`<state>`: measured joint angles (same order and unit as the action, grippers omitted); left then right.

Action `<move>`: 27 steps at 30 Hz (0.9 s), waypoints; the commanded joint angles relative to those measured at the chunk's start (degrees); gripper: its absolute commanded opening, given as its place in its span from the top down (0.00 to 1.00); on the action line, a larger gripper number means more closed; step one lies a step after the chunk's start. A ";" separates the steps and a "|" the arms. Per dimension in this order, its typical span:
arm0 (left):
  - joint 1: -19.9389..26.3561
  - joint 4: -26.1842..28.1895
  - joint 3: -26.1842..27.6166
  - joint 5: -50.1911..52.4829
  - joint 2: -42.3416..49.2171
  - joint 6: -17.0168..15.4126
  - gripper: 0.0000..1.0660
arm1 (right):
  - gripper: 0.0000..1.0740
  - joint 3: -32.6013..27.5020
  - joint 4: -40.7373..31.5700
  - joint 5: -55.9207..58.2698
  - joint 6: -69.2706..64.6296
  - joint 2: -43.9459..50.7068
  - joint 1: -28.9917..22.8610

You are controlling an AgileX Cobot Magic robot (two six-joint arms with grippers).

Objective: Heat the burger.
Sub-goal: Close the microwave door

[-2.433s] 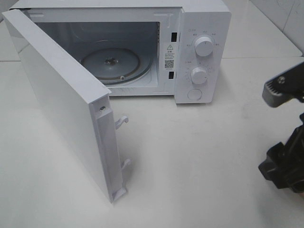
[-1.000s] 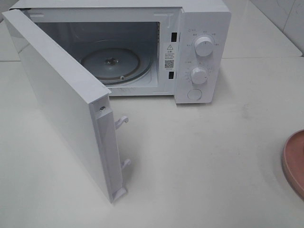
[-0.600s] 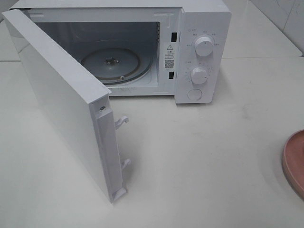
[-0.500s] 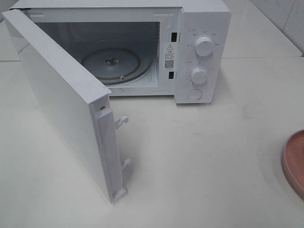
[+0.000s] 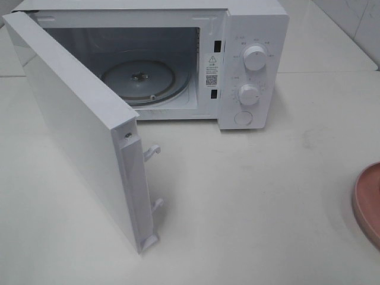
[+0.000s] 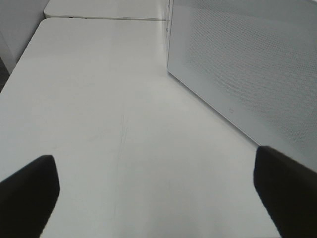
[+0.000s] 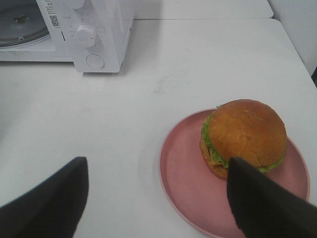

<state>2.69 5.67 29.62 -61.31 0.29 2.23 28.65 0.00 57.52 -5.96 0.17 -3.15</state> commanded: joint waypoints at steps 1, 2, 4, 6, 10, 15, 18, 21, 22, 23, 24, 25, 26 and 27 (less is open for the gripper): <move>0.29 0.23 -0.06 -0.11 0.86 -0.11 0.06 | 0.30 -0.11 0.00 -0.40 0.52 1.78 0.34; 0.29 0.23 -0.06 -0.11 0.86 -0.11 0.06 | 0.30 -0.11 0.00 -0.40 0.52 1.78 0.34; 0.29 0.23 -0.06 -0.11 0.86 -0.11 0.06 | 0.30 -0.11 0.00 -0.40 0.52 1.78 0.34; 0.29 0.23 -0.06 -0.11 0.86 -0.11 0.06 | 0.30 -0.11 0.00 -0.40 0.52 1.78 0.34; 0.29 0.23 -0.06 -0.11 0.86 -0.11 0.06 | 0.30 -0.11 0.00 -0.40 0.52 1.78 0.34; 0.29 0.23 -0.06 -0.11 0.86 -0.11 0.06 | 0.30 -0.11 0.00 -0.40 0.52 1.78 0.34; 0.29 0.23 -0.06 -0.11 0.86 -0.11 0.06 | 0.30 -0.11 0.00 -0.40 0.52 1.78 0.34; 0.29 0.40 -0.06 -0.11 0.86 -0.17 0.06 | 0.30 -0.11 0.00 -0.40 0.52 1.78 0.34; 0.29 0.40 -0.06 -0.11 0.86 -0.17 0.06 | 0.30 -0.11 0.00 -0.40 0.52 1.78 0.34; 0.29 0.29 -0.06 -0.11 0.86 -0.17 0.06 | 0.30 -0.11 0.00 -0.40 0.52 1.78 0.34; 0.29 0.29 -0.06 -0.11 0.86 -0.17 0.06 | 0.30 -0.11 0.00 -0.40 0.52 1.78 0.34; 0.29 0.00 -0.06 -0.11 0.80 -0.23 0.06 | 0.30 -0.11 0.00 -0.40 0.52 1.78 0.34; 0.29 0.00 -0.06 -0.11 0.34 -0.23 0.06 | 0.30 -0.11 0.00 -0.40 0.52 1.78 0.34; 0.29 0.00 -0.06 -0.11 0.34 -0.23 0.06 | 0.30 -0.11 0.00 -0.40 0.52 1.78 0.34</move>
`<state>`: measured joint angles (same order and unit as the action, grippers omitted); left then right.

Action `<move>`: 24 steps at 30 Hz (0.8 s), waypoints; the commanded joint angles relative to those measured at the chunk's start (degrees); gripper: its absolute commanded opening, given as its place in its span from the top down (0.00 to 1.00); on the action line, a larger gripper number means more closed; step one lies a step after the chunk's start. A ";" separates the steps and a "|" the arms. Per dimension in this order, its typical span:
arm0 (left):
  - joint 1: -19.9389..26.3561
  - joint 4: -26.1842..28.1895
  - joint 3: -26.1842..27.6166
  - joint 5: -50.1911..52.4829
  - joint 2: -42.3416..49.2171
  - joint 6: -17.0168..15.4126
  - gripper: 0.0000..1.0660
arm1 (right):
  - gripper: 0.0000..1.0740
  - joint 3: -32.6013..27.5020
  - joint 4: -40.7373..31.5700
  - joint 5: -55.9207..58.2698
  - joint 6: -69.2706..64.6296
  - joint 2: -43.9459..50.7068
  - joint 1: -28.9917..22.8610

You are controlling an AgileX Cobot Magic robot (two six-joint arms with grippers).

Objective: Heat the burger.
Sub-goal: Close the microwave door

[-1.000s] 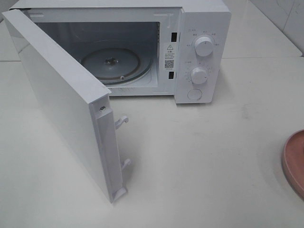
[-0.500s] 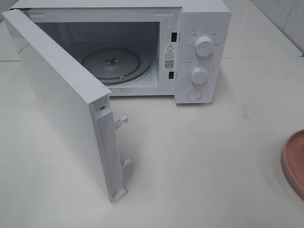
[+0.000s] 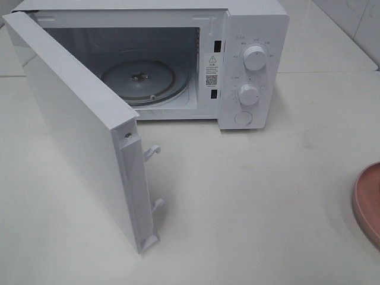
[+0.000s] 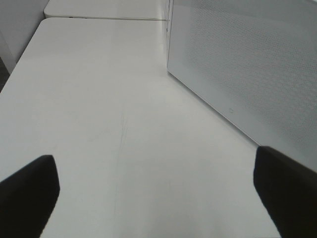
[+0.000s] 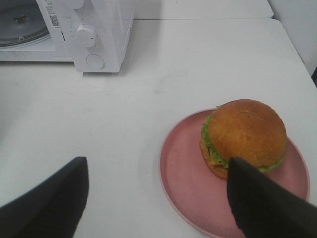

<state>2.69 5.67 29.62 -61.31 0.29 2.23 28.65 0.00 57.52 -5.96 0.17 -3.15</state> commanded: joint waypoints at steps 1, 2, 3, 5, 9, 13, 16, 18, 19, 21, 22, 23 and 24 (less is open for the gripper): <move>0.29 0.00 -0.06 -0.11 -0.34 -0.23 0.06 | 0.30 -0.11 0.00 -0.40 0.52 1.78 0.34; 0.29 0.06 -0.06 -0.11 -0.74 -0.23 0.06 | 0.30 -0.11 0.00 -0.40 0.52 1.78 0.34; 0.29 0.06 -0.06 -0.11 -0.74 -0.23 0.06 | 0.30 -0.11 0.00 -0.40 0.52 1.78 0.34; 0.29 0.23 0.11 0.11 -1.72 -0.23 0.07 | 0.30 -0.11 0.00 -0.40 0.52 1.78 0.34; 0.29 0.23 2.98 2.64 -5.61 -0.23 0.18 | 0.30 -0.11 0.00 -0.40 0.52 1.78 0.34; 0.29 0.23 3.21 5.56 -8.14 -0.23 0.36 | 0.30 -0.11 0.00 -0.40 0.52 1.78 0.34; 0.29 0.17 3.21 8.14 -10.60 -0.23 0.60 | 0.30 -0.11 0.00 -0.40 0.52 1.78 0.34; 0.29 0.17 3.21 9.45 -12.32 -0.23 0.78 | 0.30 -0.11 0.00 -0.40 0.52 1.78 0.34; 0.29 0.11 3.21 9.97 -14.32 -0.23 0.94 | 0.30 -0.11 0.00 -0.40 0.52 1.78 0.34; 0.29 0.11 3.21 10.20 -15.41 -0.23 1.00 | 0.30 -0.11 0.00 -0.40 0.52 1.78 0.34; 0.29 0.00 3.21 10.94 -17.59 -0.23 1.00 | 0.30 -0.11 0.00 -0.40 0.52 1.78 0.34; 0.29 0.00 3.09 11.69 -18.68 -0.23 1.00 | 0.30 -0.11 0.00 -0.40 0.52 1.78 0.34; 0.29 0.00 3.09 11.69 -18.68 -0.23 1.00 | 0.30 -0.11 0.00 -0.40 0.52 1.78 0.34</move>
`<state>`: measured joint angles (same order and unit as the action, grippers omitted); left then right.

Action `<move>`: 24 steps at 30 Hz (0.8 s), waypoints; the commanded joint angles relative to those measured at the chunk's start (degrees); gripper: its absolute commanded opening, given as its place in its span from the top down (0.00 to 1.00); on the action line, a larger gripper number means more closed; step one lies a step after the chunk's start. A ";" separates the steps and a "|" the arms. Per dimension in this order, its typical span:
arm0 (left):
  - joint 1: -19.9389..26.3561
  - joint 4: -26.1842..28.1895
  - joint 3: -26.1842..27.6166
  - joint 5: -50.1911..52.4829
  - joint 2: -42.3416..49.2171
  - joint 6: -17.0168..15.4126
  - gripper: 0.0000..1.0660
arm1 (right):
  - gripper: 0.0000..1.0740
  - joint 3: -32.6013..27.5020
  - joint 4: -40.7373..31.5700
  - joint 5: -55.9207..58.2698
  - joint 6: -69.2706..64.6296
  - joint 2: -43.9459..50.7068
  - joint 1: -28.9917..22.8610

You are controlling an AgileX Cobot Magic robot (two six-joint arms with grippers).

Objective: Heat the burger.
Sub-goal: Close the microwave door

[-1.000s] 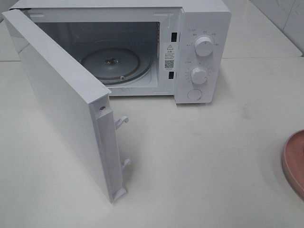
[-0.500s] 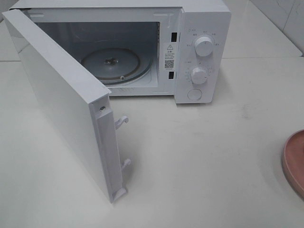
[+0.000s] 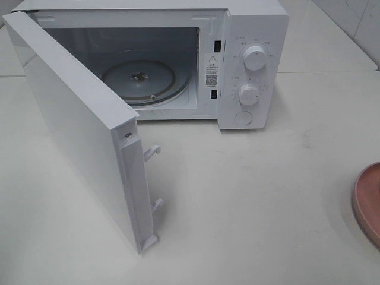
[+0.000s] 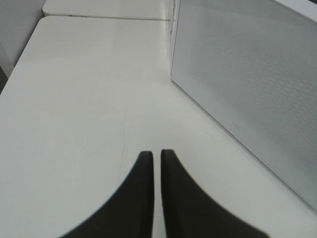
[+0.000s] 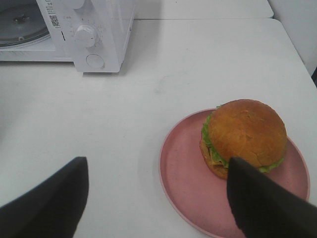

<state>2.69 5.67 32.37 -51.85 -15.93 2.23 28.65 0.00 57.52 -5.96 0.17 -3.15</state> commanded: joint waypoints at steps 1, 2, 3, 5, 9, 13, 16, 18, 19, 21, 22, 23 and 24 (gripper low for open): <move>0.29 0.11 -0.52 5.16 -4.13 -0.23 1.00 | 0.30 -0.11 0.00 -0.40 0.52 1.78 0.34; 0.29 0.23 -1.20 6.82 -4.58 -0.23 1.00 | 0.30 -0.11 0.00 -0.40 0.52 1.78 0.34; 0.29 0.23 -1.20 6.82 -4.58 -0.23 1.00 | 0.30 -0.11 0.00 -0.40 0.52 1.78 0.34; 0.29 0.52 -6.47 16.96 -5.79 0.40 1.00 | 0.30 -0.11 0.00 -0.40 0.52 1.78 0.34; 0.29 2.29 -11.34 25.27 -6.19 3.78 1.00 | 0.30 -0.11 0.00 -0.40 0.52 1.78 0.34; 0.29 9.63 -17.19 38.56 -6.88 11.63 1.00 | 0.30 -0.11 0.00 -0.40 0.52 1.78 0.34; 0.29 13.41 -19.02 45.78 -7.51 13.87 1.00 | 0.30 -0.11 0.00 -0.40 0.52 1.72 0.34; 0.29 13.69 -19.54 47.21 -8.14 14.32 1.00 | 0.30 -0.11 0.00 -0.40 0.52 1.72 0.34; 0.29 13.69 -19.54 47.21 -8.14 14.32 1.00 | 0.30 -0.11 0.00 -0.40 0.52 1.72 0.34; 0.29 13.24 -19.94 48.87 -12.15 15.47 1.00 | 0.30 -0.11 0.00 -0.40 0.52 1.72 0.34; 0.29 13.24 -19.94 48.87 -12.15 15.47 1.00 | 0.30 -0.11 0.00 -0.40 0.52 1.72 0.34; 0.29 12.83 -19.94 49.73 -13.69 15.47 1.00 | 0.30 -0.11 0.00 -0.40 0.52 1.72 0.34; 0.29 12.20 -19.94 52.20 -16.73 15.47 1.00 | 0.30 -0.11 0.00 -0.40 0.52 1.72 0.34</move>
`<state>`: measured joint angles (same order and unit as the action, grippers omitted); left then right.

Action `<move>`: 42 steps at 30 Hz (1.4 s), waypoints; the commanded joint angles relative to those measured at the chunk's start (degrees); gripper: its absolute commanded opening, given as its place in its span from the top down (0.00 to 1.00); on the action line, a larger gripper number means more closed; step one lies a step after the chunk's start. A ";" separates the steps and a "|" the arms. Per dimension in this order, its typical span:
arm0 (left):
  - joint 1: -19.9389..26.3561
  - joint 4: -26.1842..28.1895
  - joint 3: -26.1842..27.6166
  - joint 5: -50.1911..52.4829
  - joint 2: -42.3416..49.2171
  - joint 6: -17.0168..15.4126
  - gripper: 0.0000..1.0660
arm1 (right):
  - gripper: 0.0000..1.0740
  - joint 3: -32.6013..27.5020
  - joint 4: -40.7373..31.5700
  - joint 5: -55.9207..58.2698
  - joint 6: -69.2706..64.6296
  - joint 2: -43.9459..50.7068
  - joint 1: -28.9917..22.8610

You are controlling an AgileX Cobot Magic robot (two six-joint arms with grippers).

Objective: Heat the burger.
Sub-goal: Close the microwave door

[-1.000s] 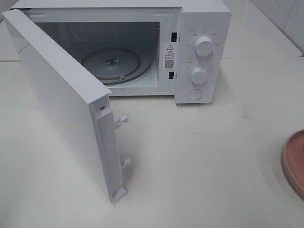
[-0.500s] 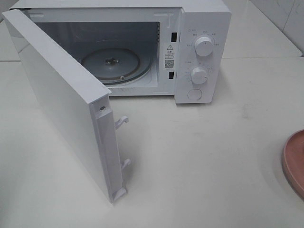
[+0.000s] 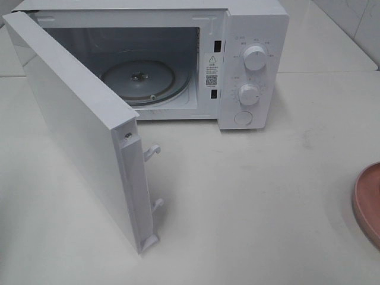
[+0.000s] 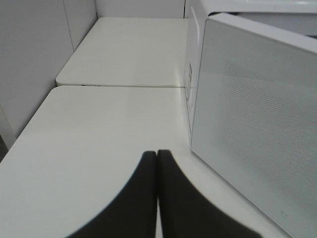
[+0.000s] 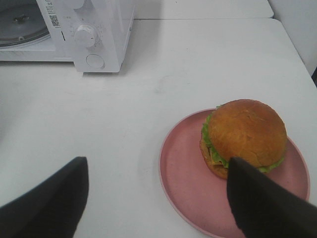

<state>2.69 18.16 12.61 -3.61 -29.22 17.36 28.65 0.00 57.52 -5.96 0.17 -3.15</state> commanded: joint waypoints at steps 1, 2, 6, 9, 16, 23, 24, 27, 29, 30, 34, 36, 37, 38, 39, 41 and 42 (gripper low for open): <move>0.29 -0.29 -0.17 3.95 -3.44 0.34 1.00 | 0.30 -0.11 0.00 -0.40 0.52 1.72 0.34; 0.29 -0.52 -0.17 5.56 -5.33 0.34 1.00 | 0.30 -0.11 0.00 -0.40 0.52 1.72 0.34; 0.29 -0.63 -0.17 11.00 -12.26 -0.11 1.00 | 0.30 -0.11 0.00 -0.40 0.52 1.72 0.34; 0.29 -1.32 -0.17 14.73 -16.16 -0.17 1.00 | 0.30 -0.11 0.00 -0.40 0.52 1.72 0.34; -5.21 -5.96 -0.17 21.77 -23.09 -4.30 1.00 | 0.30 -0.11 0.00 -0.40 0.52 1.72 0.34; -12.03 -12.83 -0.17 29.51 -30.71 -8.54 1.00 | 0.30 -0.11 0.00 -0.40 0.52 1.72 0.34; -13.81 -13.35 -0.17 33.46 -33.80 -10.94 1.00 | 0.30 -0.11 0.00 -0.40 0.52 1.72 0.34; -15.93 -13.87 -0.17 38.04 -37.82 -13.64 1.00 | 0.30 -0.11 0.00 -0.40 0.52 1.72 0.34; -16.84 -14.21 -0.17 39.88 -39.30 -14.27 1.00 | 0.30 -0.11 0.00 -0.40 0.52 1.72 0.34; -18.62 -14.61 -0.17 43.54 -42.06 -14.90 1.00 | 0.30 -0.11 0.00 -0.40 0.52 1.72 0.34; -21.83 -14.61 -0.17 49.85 -45.61 -16.62 1.00 | 0.30 -0.11 0.00 -0.40 0.52 1.72 0.34; -25.50 -13.64 0.17 54.55 -48.70 -18.33 1.00 | 0.30 -0.11 0.00 -0.40 0.52 1.72 0.34; -25.50 -13.64 0.17 54.55 -48.70 -18.33 1.00 | 0.30 -0.11 0.00 -0.40 0.52 1.72 0.34; -27.96 -12.38 0.80 55.75 -50.71 -18.11 1.00 | 0.30 -0.11 0.00 -0.40 0.52 1.72 0.34; -27.96 -12.38 0.80 55.75 -50.71 -18.11 1.00 | 0.30 -0.11 0.00 -0.40 0.52 1.72 0.34; -31.57 -9.68 2.41 56.04 -53.29 -17.88 1.00 | 0.30 -0.11 0.00 -0.40 0.52 1.72 0.34; -31.57 -9.68 2.41 56.04 -53.29 -17.88 1.00 | 0.30 -0.11 0.00 -0.40 0.52 1.72 0.34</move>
<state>-28.19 7.28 14.44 50.76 -82.45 0.00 28.65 0.00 57.52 -5.96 0.17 -3.15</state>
